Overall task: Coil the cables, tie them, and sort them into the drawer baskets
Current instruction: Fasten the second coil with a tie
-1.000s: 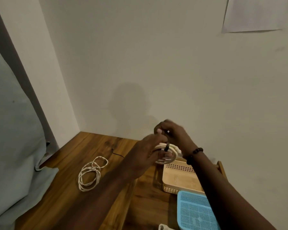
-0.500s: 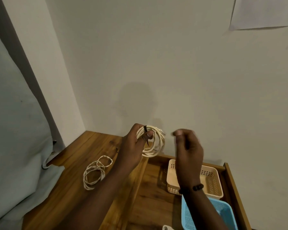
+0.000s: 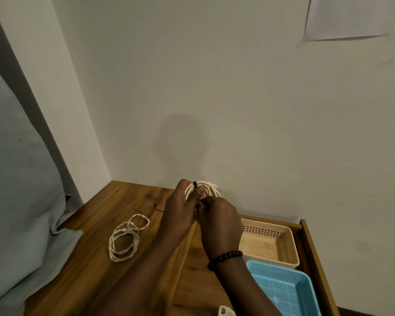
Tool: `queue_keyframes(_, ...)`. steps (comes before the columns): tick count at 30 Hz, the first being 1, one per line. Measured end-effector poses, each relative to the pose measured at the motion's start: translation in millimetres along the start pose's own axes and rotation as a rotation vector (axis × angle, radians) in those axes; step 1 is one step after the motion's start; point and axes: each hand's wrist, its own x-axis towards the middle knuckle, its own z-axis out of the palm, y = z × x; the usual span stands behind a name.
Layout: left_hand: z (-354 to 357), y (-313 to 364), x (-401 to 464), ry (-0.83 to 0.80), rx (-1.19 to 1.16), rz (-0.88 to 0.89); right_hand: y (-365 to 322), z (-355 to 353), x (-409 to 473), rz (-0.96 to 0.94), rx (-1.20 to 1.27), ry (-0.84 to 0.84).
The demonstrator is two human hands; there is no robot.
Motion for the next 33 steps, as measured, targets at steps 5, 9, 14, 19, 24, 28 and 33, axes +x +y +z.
queue_keyframes(5, -8.0, -0.5, 0.1, -0.048, -0.025, 0.059, 11.4, -3.0, 7.0, 0.06, 0.46, -0.227)
queue_keyframes(9, -13.8, 2.0, 1.7, -0.048, 0.007, 0.06, 13.3, -23.9, 8.9, 0.154, 0.804, -0.39)
queue_keyframes(14, -8.7, 4.4, 0.6, -0.043, 0.082, 0.089, 7.6, -46.9, 7.7, 0.239, 0.885, -0.469)
queue_keyframes(19, -9.0, -0.4, 2.3, -0.049, 0.073, 0.127, 12.6, -65.4, 6.0, 0.057, 0.81, -0.444)
queue_keyframes(24, -13.9, -1.9, 8.0, -0.024, 0.084, 0.144, 22.7, -81.8, 15.5, 0.098, 1.429, -0.754)
queue_keyframes(28, -17.1, 0.5, 11.4, -0.103, 0.053, 0.125, 29.3, -78.4, 18.8, -0.031, 1.247, -0.551)
queue_keyframes(33, -17.4, 5.3, 6.0, -0.217, 0.01, 0.155, 26.5, -73.8, 26.3, -0.136, 0.971, -0.253)
